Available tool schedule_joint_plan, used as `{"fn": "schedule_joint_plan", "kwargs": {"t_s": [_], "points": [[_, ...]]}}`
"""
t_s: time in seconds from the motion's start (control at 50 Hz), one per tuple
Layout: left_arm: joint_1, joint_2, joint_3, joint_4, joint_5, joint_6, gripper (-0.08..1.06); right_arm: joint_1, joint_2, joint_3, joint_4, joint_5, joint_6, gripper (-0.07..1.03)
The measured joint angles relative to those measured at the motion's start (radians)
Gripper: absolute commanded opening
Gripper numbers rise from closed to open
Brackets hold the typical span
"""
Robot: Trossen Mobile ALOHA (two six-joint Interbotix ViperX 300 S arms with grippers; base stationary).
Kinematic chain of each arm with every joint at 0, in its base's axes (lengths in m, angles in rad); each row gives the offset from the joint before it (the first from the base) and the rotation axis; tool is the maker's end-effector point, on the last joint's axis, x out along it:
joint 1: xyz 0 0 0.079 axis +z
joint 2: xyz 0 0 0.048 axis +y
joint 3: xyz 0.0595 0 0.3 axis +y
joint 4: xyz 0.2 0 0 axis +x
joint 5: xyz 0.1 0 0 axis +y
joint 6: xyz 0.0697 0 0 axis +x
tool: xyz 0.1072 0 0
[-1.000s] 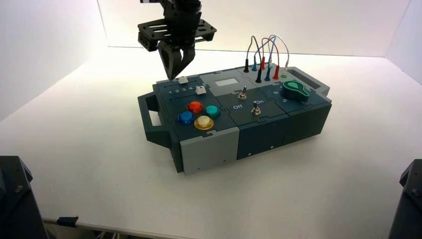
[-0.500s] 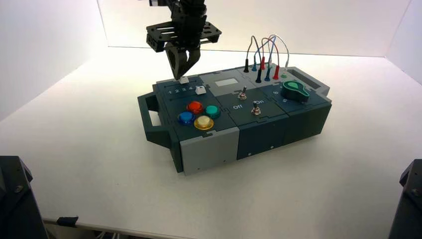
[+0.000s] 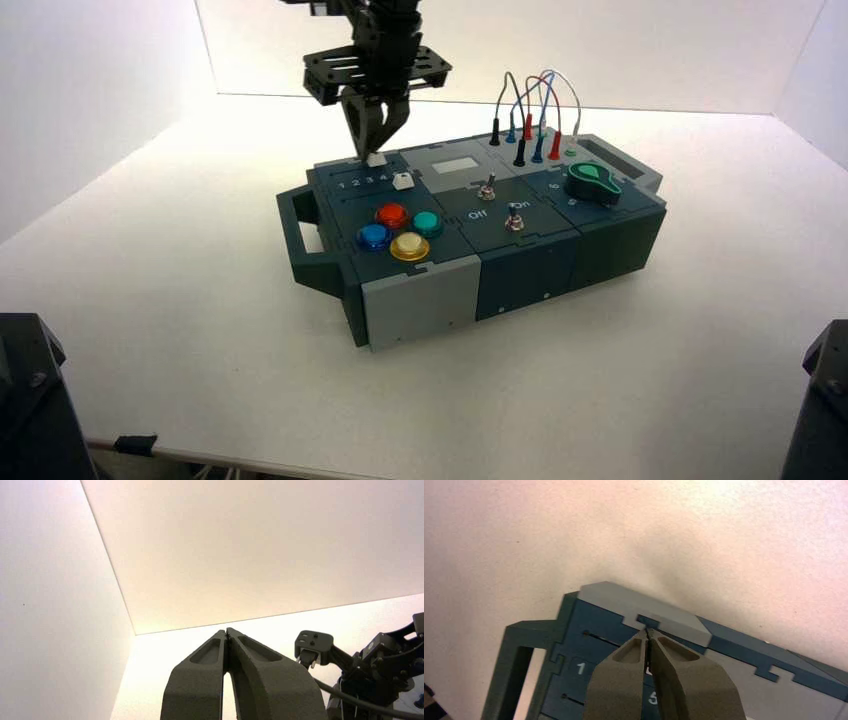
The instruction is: Move the top slider to position 5.
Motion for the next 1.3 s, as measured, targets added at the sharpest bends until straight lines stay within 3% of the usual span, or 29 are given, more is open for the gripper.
{"fn": "schedule_joint_plan", "kwargs": {"t_s": [0.72,0.94,1.06,1.3], "points": [[0.0,0.0,0.0,0.002,0.0,0.0,-0.03,-0.02,-0.031,0.038,-0.011,-0.012,0.0,-0.02],[0.0,0.017,0.0,0.0,-0.002,0.0,-0.03,-0.008,-0.137,0.054,-0.011,-0.005,-0.002,-0.02],[0.0,0.02,0.002,0.0,-0.002,0.0,-0.03,-0.002,-0.206,0.1,0.02,0.051,0.002,-0.02],[0.0,0.017,0.0,0.0,0.005,0.0,-0.03,-0.002,-0.281,0.179,0.031,0.095,0.011,-0.02]]}}
